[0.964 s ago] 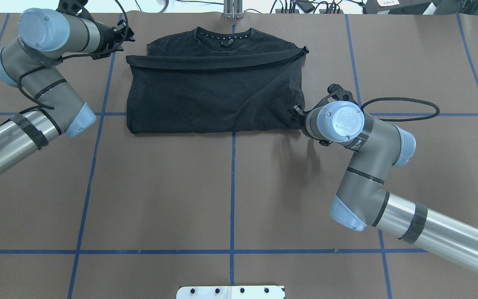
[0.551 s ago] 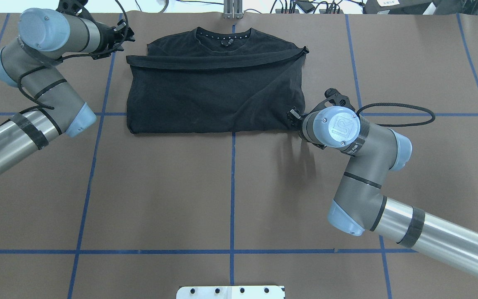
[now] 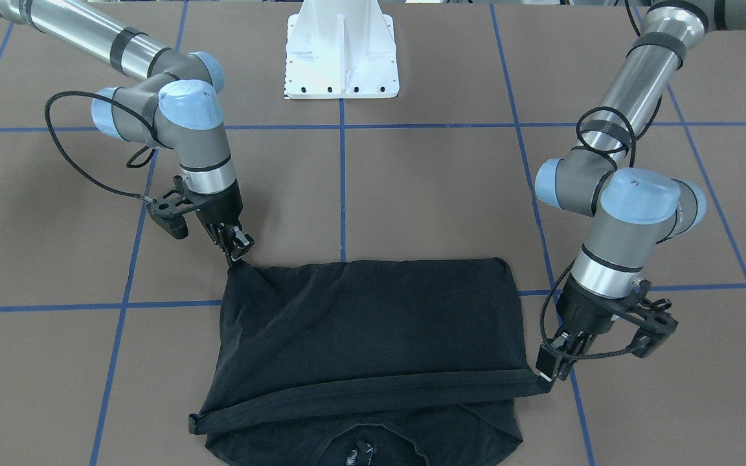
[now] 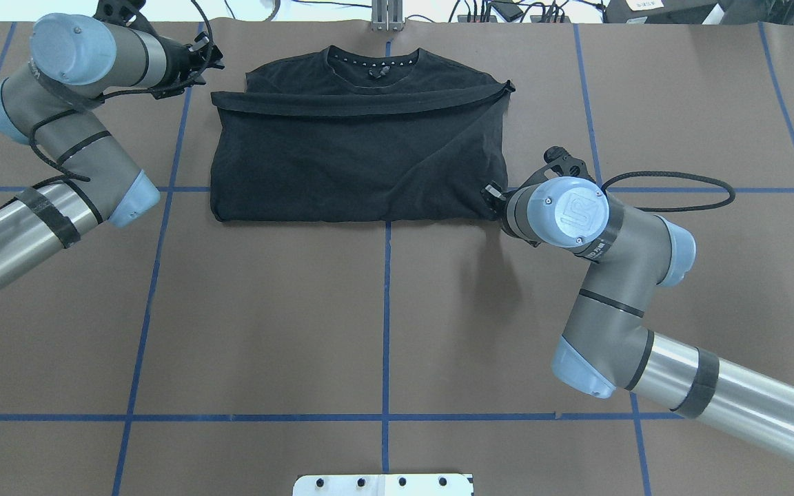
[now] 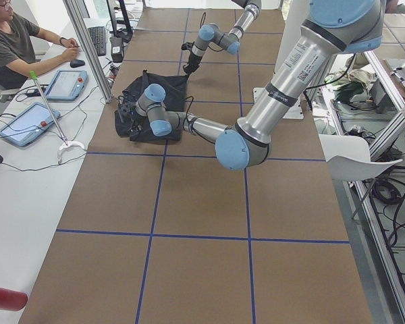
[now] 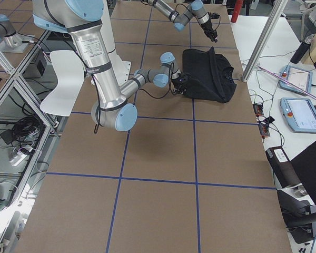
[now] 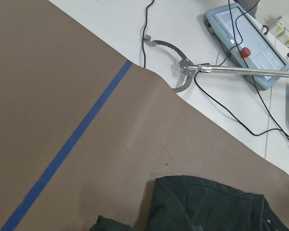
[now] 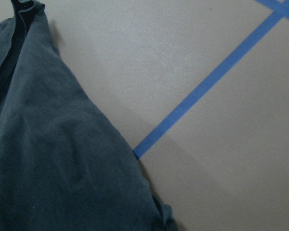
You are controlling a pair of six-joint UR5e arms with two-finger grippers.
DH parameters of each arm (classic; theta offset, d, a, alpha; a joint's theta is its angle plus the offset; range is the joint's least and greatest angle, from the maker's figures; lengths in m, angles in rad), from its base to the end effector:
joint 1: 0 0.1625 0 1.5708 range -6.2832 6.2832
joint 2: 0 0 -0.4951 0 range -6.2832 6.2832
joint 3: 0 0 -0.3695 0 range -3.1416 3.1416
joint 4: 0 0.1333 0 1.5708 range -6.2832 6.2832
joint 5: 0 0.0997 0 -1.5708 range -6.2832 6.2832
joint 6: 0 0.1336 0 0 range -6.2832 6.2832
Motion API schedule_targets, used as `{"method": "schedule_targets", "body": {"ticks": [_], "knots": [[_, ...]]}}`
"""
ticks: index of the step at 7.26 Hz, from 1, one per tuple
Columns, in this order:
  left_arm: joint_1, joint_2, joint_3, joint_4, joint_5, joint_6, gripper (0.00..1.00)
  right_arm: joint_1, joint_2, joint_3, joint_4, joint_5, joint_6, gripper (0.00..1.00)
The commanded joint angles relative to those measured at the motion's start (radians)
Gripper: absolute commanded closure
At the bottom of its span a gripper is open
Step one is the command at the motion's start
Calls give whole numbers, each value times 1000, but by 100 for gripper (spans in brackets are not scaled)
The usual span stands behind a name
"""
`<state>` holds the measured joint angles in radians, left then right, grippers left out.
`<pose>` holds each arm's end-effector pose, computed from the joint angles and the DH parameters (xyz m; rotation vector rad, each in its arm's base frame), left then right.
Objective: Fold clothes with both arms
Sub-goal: 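Grasp the shirt's side edge with the right gripper and drag it toward the robot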
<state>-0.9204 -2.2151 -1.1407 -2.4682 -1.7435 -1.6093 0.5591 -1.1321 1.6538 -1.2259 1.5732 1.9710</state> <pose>0.4091 -0.7199 0.4488 0.3427 1.0981 -0.7587 -0.5203 -0.4824 0.4371 0.0690 -0.8962 0.8956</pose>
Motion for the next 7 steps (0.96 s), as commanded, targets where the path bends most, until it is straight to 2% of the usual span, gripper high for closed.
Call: {"method": "schedule_targets", "body": {"ticks": [1,2,3,4,5,6,7], "knots": [[0,0,-16,3,-4,0,49,-14,-87,209,-148,51,-6,100],[0,0,-36,8,-11,0,49,-112,-195,401,-250,47,-26,100],[2,5,-68,14,-19,0,49,-218,-219,520,-356,28,-18,100],[2,37,-127,14,-98,-1,49,-322,-215,620,-498,27,-2,100],[2,66,-201,29,-164,-4,49,-411,-216,685,-591,28,29,100],[3,83,-274,67,-209,-33,47,-483,-213,705,-647,28,64,100],[14,86,-305,93,-230,-73,46,-526,-216,713,-661,30,95,100]]}}
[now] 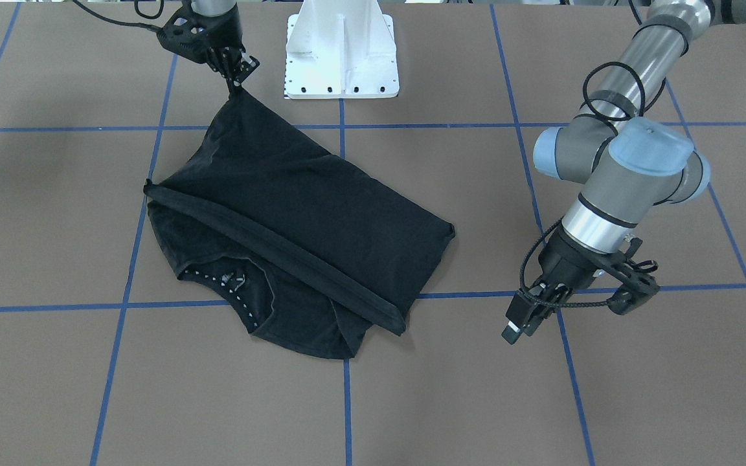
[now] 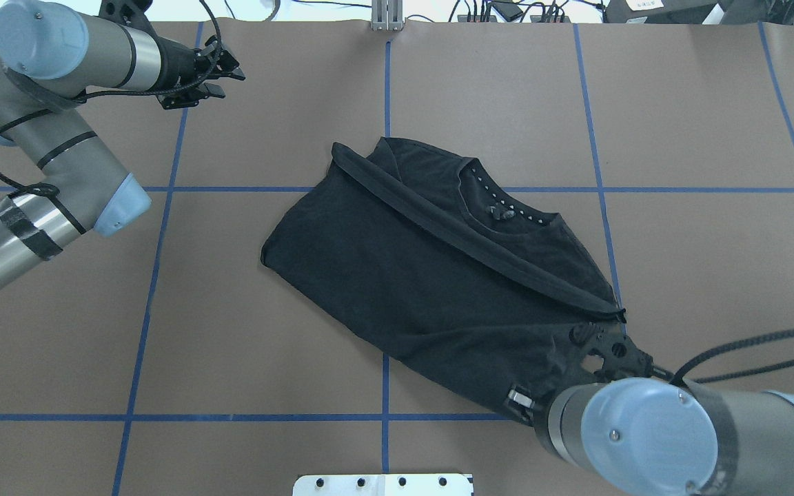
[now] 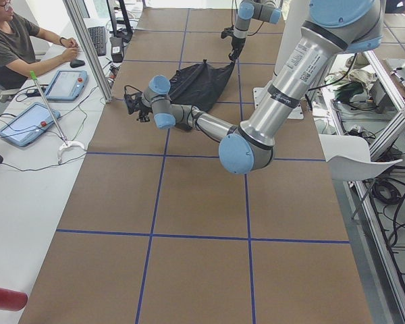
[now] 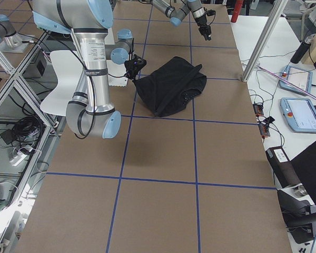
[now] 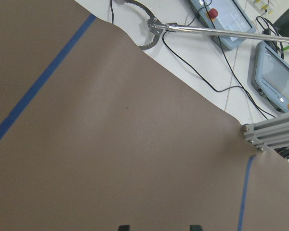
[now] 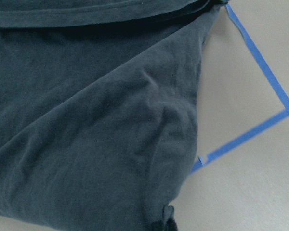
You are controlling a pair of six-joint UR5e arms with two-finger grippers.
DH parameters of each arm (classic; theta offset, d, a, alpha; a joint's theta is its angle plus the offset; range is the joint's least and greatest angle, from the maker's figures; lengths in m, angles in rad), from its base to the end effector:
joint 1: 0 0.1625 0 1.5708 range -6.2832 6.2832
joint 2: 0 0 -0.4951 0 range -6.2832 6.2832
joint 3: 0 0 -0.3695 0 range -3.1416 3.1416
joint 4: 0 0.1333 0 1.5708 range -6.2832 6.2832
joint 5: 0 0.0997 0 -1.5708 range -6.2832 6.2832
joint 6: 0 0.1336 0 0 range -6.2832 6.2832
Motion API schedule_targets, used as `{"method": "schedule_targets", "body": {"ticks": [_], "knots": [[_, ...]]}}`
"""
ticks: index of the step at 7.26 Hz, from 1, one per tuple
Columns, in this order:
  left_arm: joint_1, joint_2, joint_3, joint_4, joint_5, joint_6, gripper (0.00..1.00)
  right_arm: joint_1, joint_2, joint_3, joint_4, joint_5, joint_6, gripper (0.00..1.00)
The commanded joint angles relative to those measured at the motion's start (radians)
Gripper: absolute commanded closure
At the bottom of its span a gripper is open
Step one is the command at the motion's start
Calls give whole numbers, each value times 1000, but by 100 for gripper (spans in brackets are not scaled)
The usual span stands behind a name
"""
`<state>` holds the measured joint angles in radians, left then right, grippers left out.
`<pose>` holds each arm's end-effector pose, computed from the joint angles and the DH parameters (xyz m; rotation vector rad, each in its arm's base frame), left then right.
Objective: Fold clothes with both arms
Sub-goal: 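Grasp the shirt's side edge with the right gripper and drag it toward the robot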
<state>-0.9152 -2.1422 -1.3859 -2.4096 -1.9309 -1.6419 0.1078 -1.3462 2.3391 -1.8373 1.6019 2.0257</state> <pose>0.3958 -0.6561 0.3882 0.2137 1.2553 -0.6326 -0.4587 -0.1795 0.3693 -0.1566 -0.7190 0.5262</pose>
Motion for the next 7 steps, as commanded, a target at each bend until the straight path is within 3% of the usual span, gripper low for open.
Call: {"method": "schedule_targets", "body": {"ticks": [1,3,4,5,6,7], "knots": [[42,62,-118,41,-42,-42,45,-98,-5,32,-49,1,44,100],[131,151,-231,43,-16,-71,42,-132,-8,34,-53,4,77,100],[183,186,-260,50,42,-73,42,-152,-19,34,-53,6,83,100],[221,186,-290,114,55,-97,41,-166,-27,35,-53,6,83,100],[280,188,-327,186,108,-116,41,-175,-27,37,-53,3,87,1],[318,188,-370,263,125,-119,41,-172,-28,57,-53,4,97,0]]}}
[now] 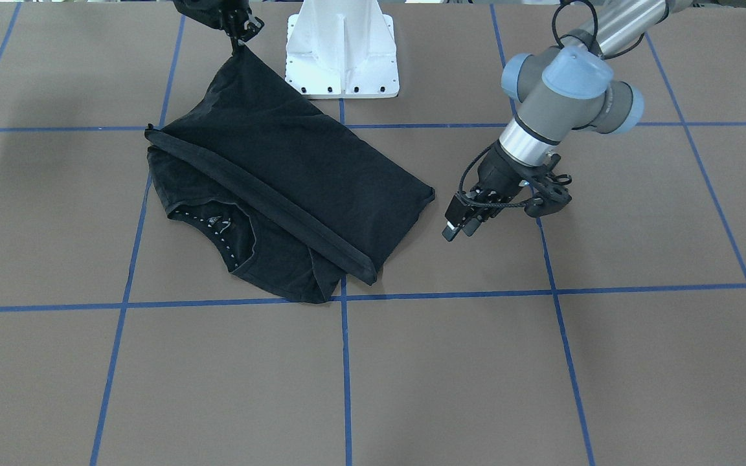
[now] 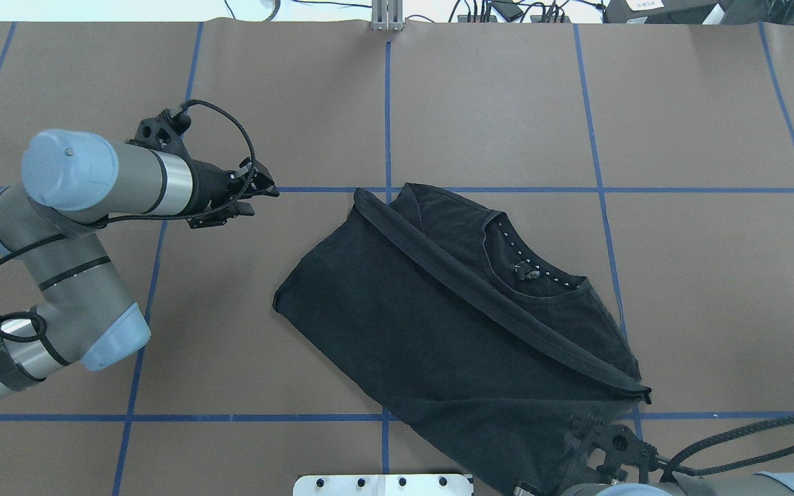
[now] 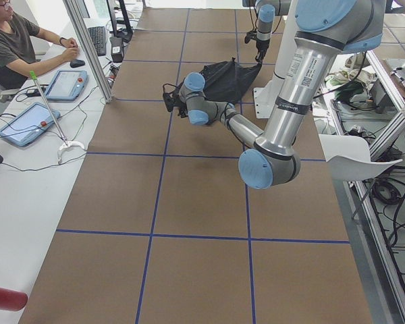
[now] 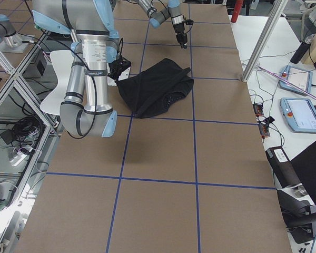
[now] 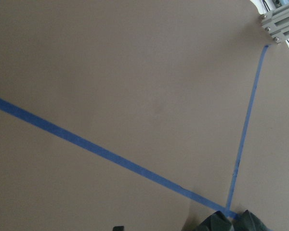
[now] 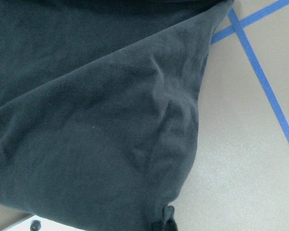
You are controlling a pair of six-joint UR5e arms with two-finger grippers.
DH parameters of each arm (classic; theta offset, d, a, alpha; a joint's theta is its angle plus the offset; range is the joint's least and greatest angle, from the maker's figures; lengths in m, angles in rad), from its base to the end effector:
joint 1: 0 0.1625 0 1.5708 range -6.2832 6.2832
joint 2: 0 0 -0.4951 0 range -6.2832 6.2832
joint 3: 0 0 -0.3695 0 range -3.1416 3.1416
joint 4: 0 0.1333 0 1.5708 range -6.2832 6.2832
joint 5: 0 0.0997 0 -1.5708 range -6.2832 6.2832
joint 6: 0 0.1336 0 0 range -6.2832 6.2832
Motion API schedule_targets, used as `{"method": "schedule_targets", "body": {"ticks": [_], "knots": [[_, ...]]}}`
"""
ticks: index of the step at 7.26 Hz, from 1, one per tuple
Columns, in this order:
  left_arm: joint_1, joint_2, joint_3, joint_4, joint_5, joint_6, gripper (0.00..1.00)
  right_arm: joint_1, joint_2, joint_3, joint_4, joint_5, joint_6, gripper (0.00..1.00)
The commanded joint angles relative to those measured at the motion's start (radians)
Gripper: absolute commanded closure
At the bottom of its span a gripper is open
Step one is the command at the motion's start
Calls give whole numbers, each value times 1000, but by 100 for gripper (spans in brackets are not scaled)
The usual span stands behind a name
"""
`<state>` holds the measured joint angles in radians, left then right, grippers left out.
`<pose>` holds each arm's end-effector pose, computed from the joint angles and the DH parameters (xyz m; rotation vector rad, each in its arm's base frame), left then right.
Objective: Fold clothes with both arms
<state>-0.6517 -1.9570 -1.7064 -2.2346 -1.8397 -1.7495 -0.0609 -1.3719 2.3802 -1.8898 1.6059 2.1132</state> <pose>0.4683 -0.4803 0.3930 0.0467 1.2183 -0.5678 -0.4637 -0.1006 0.3749 -0.2391 -0.6539 0.4500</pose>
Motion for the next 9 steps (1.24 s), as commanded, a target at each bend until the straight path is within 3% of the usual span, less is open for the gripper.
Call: {"method": "schedule_targets", "body": {"ticks": [1,4,6,9], "knots": [[84,3,-83,139,36,-48,41,3,-16,67,0,2,10,0],[116,29,-91,144,51,-59,41,129,-9,118,4,-6,8,0],[135,33,-85,153,51,-85,42,246,59,117,3,-4,-1,0],[136,30,-71,161,50,-96,46,276,66,111,5,-7,-4,0]]}}
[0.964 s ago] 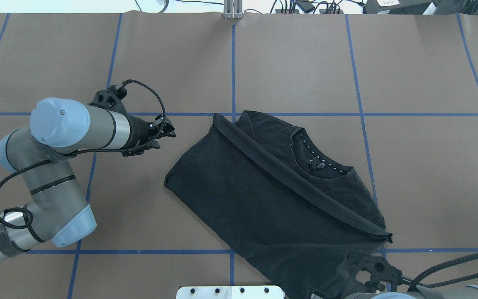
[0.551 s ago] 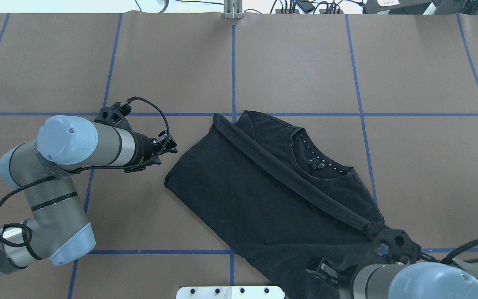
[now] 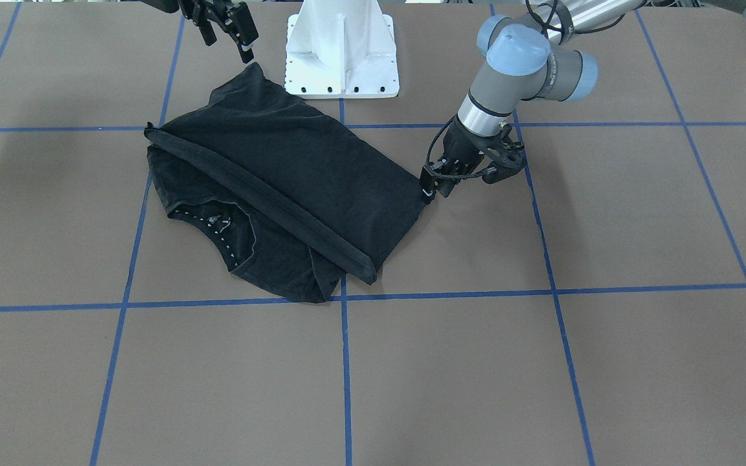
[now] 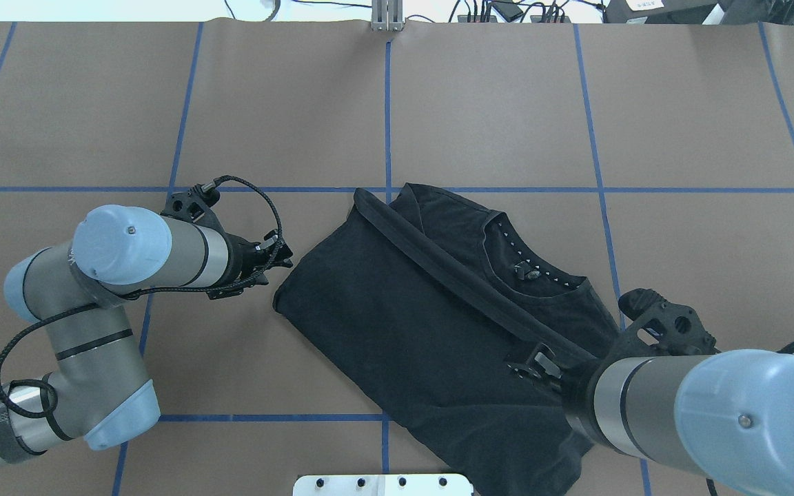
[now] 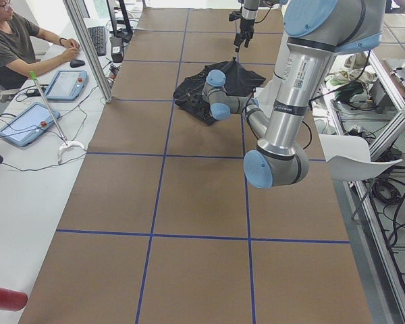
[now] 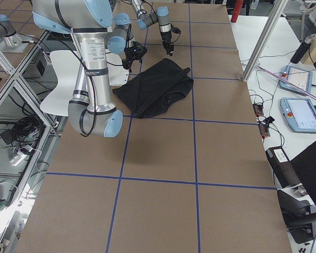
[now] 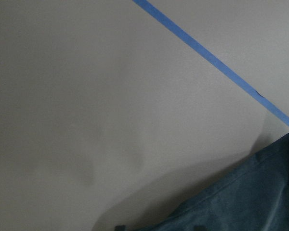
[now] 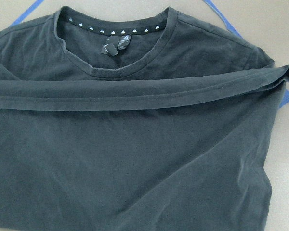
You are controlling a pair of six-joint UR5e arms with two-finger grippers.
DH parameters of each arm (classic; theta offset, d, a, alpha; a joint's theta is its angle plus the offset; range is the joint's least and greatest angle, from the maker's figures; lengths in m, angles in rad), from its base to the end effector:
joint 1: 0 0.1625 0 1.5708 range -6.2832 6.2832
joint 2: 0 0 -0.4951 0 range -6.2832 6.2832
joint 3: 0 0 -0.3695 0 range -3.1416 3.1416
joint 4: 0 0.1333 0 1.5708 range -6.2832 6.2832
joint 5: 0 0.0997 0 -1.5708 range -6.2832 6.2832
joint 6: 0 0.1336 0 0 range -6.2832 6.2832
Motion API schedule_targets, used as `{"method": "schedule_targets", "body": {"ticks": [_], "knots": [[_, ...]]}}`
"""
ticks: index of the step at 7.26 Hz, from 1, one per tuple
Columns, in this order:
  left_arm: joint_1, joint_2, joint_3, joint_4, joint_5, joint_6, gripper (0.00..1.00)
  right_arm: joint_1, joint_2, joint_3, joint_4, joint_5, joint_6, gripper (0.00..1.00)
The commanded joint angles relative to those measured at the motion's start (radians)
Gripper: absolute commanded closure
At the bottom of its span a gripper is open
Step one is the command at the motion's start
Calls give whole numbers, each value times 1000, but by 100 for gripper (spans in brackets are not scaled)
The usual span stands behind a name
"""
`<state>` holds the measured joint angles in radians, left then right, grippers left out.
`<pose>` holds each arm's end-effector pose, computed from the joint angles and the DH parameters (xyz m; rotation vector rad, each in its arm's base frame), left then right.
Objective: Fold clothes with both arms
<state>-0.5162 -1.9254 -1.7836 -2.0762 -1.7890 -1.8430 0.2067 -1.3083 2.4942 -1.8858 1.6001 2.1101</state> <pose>0.5101 -0.4095 0.4029 -0.0664 1.1018 -0.5915 -0.3978 -0.2156 0.3079 -0.1749 -0.8726 0.6846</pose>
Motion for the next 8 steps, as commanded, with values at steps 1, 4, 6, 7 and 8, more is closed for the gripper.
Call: {"method": "schedule_targets", "body": {"ticks": [1,4,6,7,8], "knots": [[2,-4,13,2,-1,-2,47,8,1,-5,1,-2,-1,0],[8,-6,27,2,-1,-16,47,10,1,-12,1,-3,-1,0],[22,-4,32,2,0,-19,48,13,1,-17,1,-5,-1,0],[36,-1,30,2,0,-31,49,14,3,-18,1,-5,-1,0],[50,2,30,2,0,-33,49,16,3,-18,1,-5,-1,0]]}}
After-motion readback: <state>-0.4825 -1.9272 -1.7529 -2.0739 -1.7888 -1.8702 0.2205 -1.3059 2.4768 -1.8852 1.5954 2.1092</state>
